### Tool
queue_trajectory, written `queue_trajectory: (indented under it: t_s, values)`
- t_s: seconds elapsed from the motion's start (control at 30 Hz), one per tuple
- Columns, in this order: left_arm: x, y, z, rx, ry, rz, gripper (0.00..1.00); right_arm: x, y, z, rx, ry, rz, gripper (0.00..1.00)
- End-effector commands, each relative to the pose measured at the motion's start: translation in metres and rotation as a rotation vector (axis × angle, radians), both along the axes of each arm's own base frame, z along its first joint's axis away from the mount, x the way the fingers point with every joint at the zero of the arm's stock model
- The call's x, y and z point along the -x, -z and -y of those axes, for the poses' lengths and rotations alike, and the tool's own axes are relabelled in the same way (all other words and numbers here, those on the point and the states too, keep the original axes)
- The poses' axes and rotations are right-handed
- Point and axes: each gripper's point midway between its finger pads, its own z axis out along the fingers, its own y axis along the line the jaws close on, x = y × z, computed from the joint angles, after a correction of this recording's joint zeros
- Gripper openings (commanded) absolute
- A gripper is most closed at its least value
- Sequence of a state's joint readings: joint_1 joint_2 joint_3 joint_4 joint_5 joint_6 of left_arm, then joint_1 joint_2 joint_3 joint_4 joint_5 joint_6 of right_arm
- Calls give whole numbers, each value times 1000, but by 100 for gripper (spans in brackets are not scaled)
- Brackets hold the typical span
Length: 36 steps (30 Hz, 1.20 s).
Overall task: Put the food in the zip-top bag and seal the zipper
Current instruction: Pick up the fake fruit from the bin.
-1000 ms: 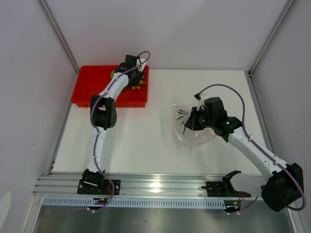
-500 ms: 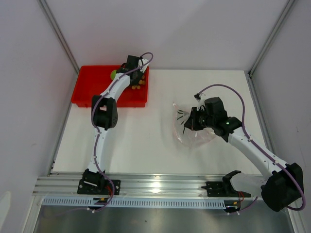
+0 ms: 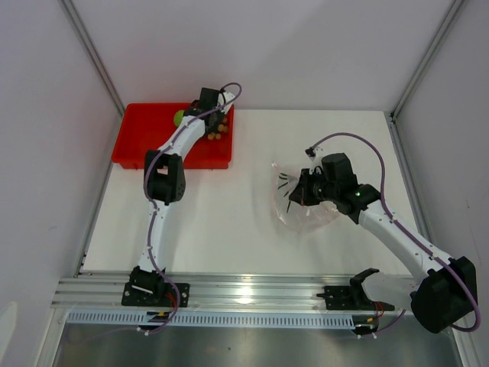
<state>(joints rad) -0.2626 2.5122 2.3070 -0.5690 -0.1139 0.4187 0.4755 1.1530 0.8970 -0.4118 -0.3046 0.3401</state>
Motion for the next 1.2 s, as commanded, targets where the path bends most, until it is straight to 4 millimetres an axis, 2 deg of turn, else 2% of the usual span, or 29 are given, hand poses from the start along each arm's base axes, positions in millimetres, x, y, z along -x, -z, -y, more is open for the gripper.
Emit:
queue_trajectory:
  t_s: [0.0, 0.07, 0.1, 0.13, 0.17, 0.27, 0.3, 0.33, 0.37, 0.4, 0.43, 0.5, 0.53, 0.6, 0.63, 0.7, 0.73, 0.83, 0.87, 0.9, 0.97, 1.0, 1.03, 1.1, 1.17]
  values:
    - [-7, -22, -5, 9, -69, 96, 1, -4, -11, -4, -37, -1, 32, 0]
    - [-2, -39, -7, 35, -92, 131, 1, -4, -11, -3, -36, 5, 32, 0]
    - [3, -37, -9, 36, -101, 128, 1, -5, -10, -3, -34, 10, 28, 0]
    - [3, -45, -14, 34, -125, 153, 1, -5, -10, -2, -35, 15, 25, 0]
    - [6, -62, -16, 53, -150, 176, 0, -5, -12, -3, -37, 12, 25, 0]
    - [14, -88, -18, 88, -191, 187, 1, -6, -12, -3, -32, 28, 4, 0]
    - [19, -109, -18, 111, -200, 215, 1, -8, -14, -3, -35, 30, 5, 0]
    - [22, -120, -19, 125, -209, 226, 0, -8, -12, -4, -33, 31, -7, 0]
    - [27, -128, -19, 147, -226, 225, 0, -9, -13, -5, -37, 35, -11, 0]
    - [34, -149, -20, 167, -230, 249, 1, -10, -15, -6, -38, 34, -12, 0]
    - [39, -159, -20, 178, -234, 259, 0, -11, -15, -6, -38, 39, -19, 0]
    - [51, -171, -22, 195, -257, 255, 1, -12, -13, -6, -35, 45, -31, 0]
    - [60, -189, -21, 215, -264, 274, 1, -15, -14, -6, -25, 55, -39, 0]
    - [77, -200, -19, 225, -263, 257, 0, -19, -16, -5, -19, 70, -46, 0]
    - [89, -220, -19, 243, -261, 277, 1, -22, -22, -6, -24, 74, -33, 0]
    - [113, -228, -7, 277, -236, 234, 1, -24, -23, -5, -18, 83, -41, 0]
    - [131, -255, -2, 324, -203, 263, 0, -25, -24, -5, -15, 88, -42, 0]
    - [172, -260, 15, 414, -155, 214, 0, -28, -31, -4, -17, 106, -32, 0]
    - [195, -286, 18, 507, -152, 239, 1, -31, -33, -3, -18, 116, -27, 0]
    - [211, -271, 26, 532, -127, 181, 1, -31, -33, -3, -15, 122, -32, 0]
    - [242, -288, 49, 686, -34, 145, 0, -31, -35, -4, -22, 126, -35, 0]
    - [270, -316, 54, 762, 32, 182, 1, -31, -34, -4, -23, 130, -39, 0]
    - [287, -300, 71, 839, 97, 102, 1, -30, -34, -4, -24, 133, -38, 0]
    - [326, -316, 78, 935, 178, 100, 1, -30, -31, -2, -17, 143, -44, 0]
    - [358, -315, 97, 1043, 275, 12, 0, -30, -29, -3, -19, 143, -44, 0]
